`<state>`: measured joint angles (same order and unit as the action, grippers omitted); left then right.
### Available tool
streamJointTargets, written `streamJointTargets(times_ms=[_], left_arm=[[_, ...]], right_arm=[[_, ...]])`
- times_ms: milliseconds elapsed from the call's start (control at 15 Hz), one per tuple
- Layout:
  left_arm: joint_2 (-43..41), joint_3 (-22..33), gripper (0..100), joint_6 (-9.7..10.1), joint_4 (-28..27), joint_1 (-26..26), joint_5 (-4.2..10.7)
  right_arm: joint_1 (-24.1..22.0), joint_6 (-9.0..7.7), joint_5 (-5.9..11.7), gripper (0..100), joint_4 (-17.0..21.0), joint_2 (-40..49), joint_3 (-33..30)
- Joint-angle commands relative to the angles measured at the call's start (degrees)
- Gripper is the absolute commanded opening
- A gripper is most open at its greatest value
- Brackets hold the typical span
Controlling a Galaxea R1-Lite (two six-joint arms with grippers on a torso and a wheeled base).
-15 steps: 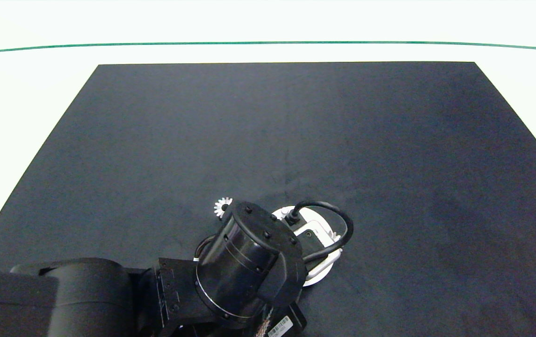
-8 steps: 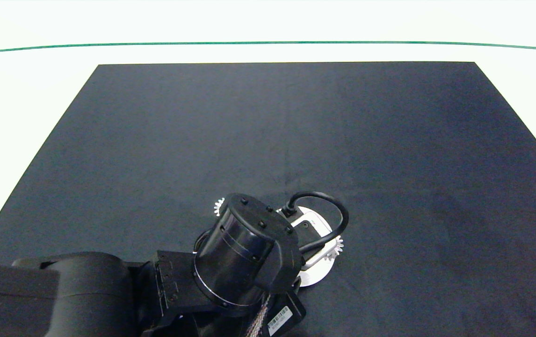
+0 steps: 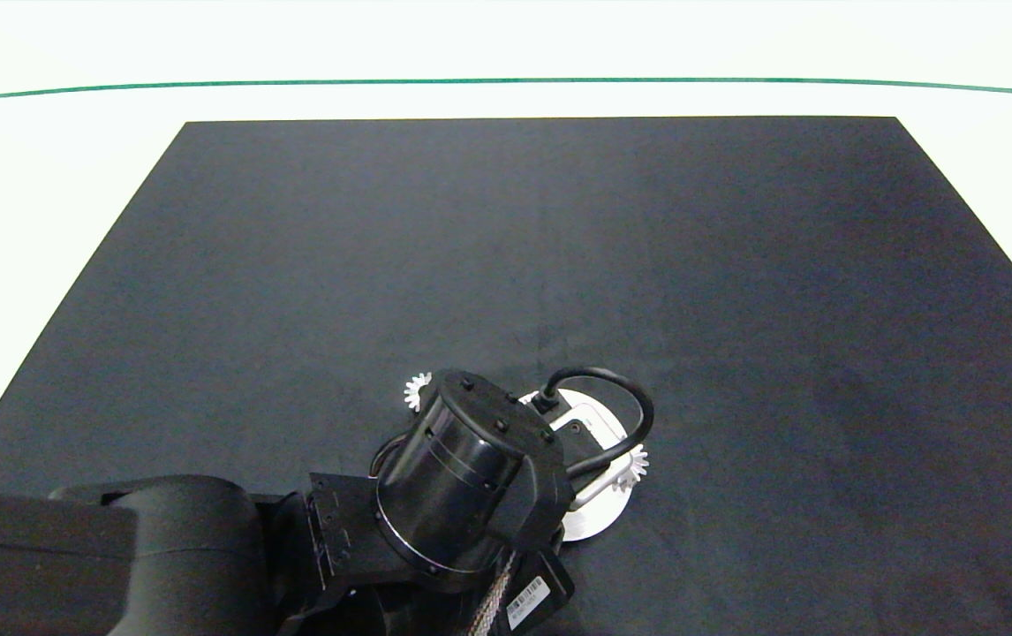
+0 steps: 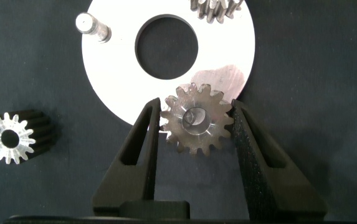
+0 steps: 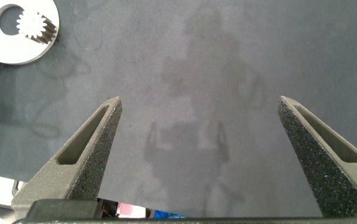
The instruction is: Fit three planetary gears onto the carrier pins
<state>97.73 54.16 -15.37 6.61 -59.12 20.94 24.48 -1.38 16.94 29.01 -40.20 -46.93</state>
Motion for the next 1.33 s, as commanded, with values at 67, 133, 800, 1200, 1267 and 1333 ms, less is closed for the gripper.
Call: streamJointTargets(times_ms=[67,133,800,1200,1267,1333], left_arm=[[0.09,-0.02,0,-0.36,0.07,0.41,0.15],[0.09,-0.20,0,-0.45,0.07,0.41,0.06],[0.27,-0.37,0,-0.10,0.16,0.24,0.15],[-0.26,-0.90,0,-0.27,0.16,0.41,0.06],[-0.26,-0.99,0,-0.36,0.16,0.41,0.06],[-0.26,-0.99,0,-0.36,0.16,0.41,0.06]], right_arm=[[0.04,-0.03,0.11,100,0.25,0.04,0.09],[0.04,-0.03,0.11,100,0.17,0.04,0.09],[0.04,-0.03,0.11,100,0.17,0.04,0.00],[0.04,-0.03,0.11,100,0.17,0.04,0.00],[0.04,-0.03,0.11,100,0.17,0.04,0.00],[0.04,-0.03,0.11,100,0.17,0.04,0.00]])
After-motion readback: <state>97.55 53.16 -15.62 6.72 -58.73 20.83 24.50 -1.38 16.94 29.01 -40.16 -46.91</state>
